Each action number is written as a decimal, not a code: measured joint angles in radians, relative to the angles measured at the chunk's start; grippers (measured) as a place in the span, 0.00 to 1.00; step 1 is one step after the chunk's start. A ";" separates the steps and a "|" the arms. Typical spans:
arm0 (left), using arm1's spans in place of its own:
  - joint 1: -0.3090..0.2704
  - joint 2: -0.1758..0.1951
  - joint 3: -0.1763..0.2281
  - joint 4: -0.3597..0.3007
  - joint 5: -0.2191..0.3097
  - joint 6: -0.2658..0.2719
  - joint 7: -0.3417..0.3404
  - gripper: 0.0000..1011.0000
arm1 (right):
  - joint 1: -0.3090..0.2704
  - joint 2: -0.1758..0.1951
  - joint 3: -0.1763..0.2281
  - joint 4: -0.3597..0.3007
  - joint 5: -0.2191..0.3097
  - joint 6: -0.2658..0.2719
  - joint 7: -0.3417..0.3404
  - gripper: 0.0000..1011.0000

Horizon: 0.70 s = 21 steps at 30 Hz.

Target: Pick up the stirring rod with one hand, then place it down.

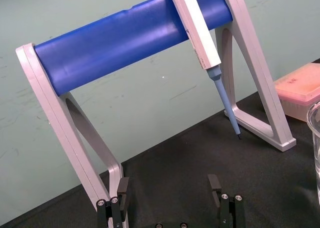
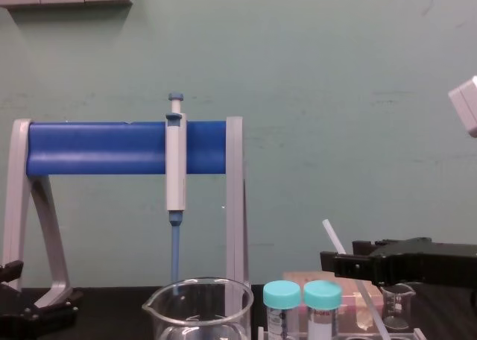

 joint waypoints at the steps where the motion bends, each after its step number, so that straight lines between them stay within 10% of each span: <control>1: 0.000 0.000 0.000 0.000 0.000 0.000 0.000 0.99 | 0.000 0.000 0.000 0.000 0.000 0.000 0.000 0.67; 21: 0.000 0.000 0.000 0.000 0.000 0.000 0.000 0.99 | -0.001 0.001 0.000 -0.001 0.002 -0.001 0.000 0.08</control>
